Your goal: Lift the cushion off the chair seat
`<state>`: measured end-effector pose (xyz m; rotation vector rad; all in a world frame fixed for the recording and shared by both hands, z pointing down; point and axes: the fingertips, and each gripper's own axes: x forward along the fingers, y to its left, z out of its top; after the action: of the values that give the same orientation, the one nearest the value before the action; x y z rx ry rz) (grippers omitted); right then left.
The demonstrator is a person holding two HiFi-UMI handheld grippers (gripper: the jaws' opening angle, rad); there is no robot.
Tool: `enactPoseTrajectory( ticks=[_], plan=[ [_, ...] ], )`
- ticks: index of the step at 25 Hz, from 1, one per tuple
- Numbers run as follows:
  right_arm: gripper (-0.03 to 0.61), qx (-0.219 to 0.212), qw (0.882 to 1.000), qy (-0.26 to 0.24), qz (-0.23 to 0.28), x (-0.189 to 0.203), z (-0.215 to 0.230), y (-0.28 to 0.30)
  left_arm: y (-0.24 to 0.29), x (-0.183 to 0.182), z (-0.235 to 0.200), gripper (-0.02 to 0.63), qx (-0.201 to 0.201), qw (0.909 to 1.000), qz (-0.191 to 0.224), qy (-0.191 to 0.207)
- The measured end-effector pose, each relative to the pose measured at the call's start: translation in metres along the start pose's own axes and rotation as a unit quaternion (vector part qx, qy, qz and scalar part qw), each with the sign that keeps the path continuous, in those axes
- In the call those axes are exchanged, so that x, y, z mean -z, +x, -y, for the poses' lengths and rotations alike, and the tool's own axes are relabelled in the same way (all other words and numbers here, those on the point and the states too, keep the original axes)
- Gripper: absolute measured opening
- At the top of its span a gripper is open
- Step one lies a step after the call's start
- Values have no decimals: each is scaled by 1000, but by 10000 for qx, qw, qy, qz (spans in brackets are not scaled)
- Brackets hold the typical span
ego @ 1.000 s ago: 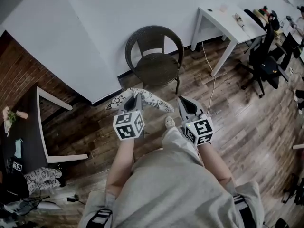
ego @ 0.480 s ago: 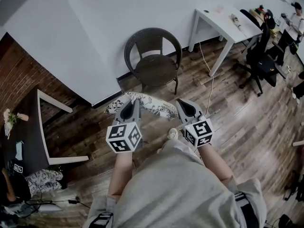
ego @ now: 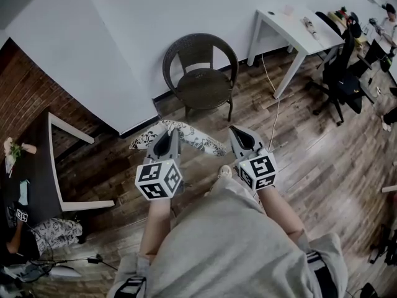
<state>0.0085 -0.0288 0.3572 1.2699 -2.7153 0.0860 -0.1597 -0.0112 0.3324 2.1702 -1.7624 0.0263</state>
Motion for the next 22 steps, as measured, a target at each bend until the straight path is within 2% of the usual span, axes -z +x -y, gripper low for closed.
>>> enactPoseTrajectory(
  ticks=[11,22],
  plan=[
    [-2,44,10000,-8,2,4,5,0,2,6,-10,34,-81,9998,4,-182],
    [-2,16,10000,-9,19,5,4,7,9,8,-6,34,37,9999,-33,-127]
  ],
)
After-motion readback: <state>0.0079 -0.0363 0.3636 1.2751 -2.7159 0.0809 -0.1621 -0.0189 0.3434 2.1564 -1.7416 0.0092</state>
